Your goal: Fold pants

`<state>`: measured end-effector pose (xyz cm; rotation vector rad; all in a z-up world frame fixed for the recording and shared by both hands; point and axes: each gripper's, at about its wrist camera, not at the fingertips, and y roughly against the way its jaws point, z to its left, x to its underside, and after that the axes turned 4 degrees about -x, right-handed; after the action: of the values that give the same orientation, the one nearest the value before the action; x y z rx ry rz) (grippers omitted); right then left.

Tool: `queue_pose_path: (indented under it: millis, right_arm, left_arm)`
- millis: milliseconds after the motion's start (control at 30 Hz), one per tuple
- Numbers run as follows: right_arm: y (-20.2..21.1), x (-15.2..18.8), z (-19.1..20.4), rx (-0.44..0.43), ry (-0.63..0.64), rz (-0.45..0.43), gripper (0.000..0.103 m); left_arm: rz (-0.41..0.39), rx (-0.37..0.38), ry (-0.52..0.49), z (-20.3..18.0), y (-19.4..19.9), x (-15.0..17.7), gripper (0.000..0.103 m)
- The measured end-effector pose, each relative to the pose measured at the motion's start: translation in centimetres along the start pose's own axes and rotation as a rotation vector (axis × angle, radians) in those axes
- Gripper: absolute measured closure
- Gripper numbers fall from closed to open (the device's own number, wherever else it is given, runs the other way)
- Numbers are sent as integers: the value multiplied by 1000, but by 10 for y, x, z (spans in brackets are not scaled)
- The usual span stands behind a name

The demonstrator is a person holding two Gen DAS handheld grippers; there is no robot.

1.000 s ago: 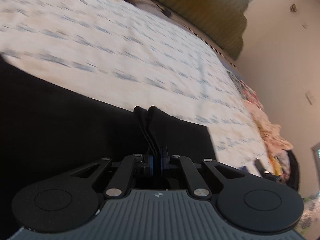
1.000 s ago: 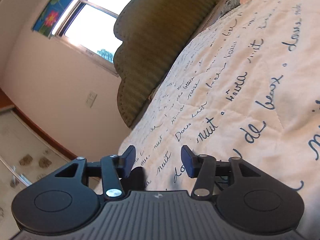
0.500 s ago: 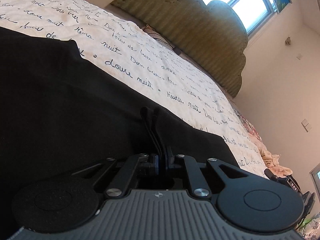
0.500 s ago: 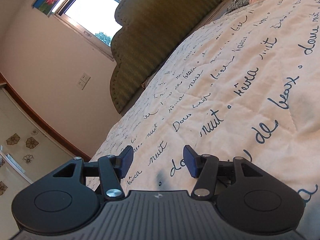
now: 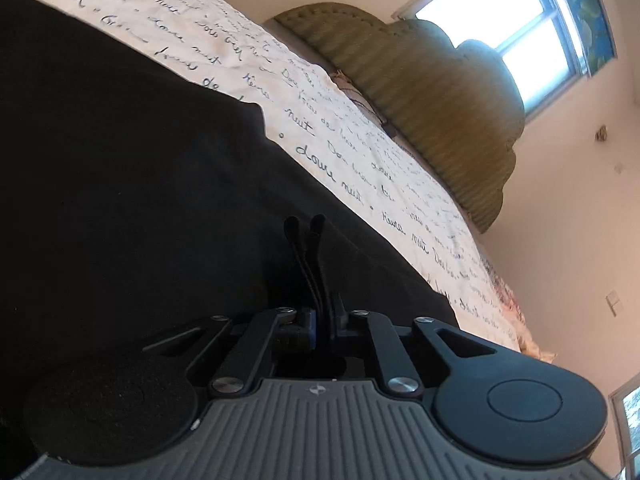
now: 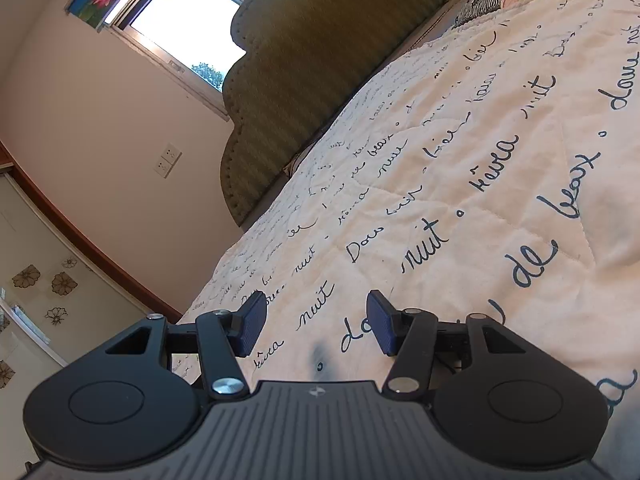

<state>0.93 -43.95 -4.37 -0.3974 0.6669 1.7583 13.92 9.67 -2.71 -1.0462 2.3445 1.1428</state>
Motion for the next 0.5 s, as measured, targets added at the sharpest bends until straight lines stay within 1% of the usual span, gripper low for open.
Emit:
queue_pose_path:
  millis: [100,167,233,267,333,367,433,467,500]
  right_arm:
    - [0,0,0,6,2,1,48]
    - [0,0,2,19,8,4,48]
    - [-1,1,8,52,31,12,48]
    - [-1,2,16,88,68,16,48]
    - [2,13,48,166,237,37,46]
    - [4,24,69,165,346,62,46]
    - [9,54,109,113,578,146,46]
    - [12,73,127,109,713,173,45]
    - [15,94,142,123,856,184,45]
  left_arm:
    - [-18,-23,-36,-6,-2,1,88]
    - [-22,-25,-45,-6,1,3,88]
    - [-17,-11,-26,2,5,5,88]
    - [-15,-5,-17,3,4,7,88]
    - [-15,-3,-14,3,3,7,88]
    - [-16,-5,-16,3,2,6,88]
    - [-16,-4,-15,3,1,6,88]
    - [-15,-3,-12,3,0,6,88]
    - [-14,-1,-9,3,-1,5,88]
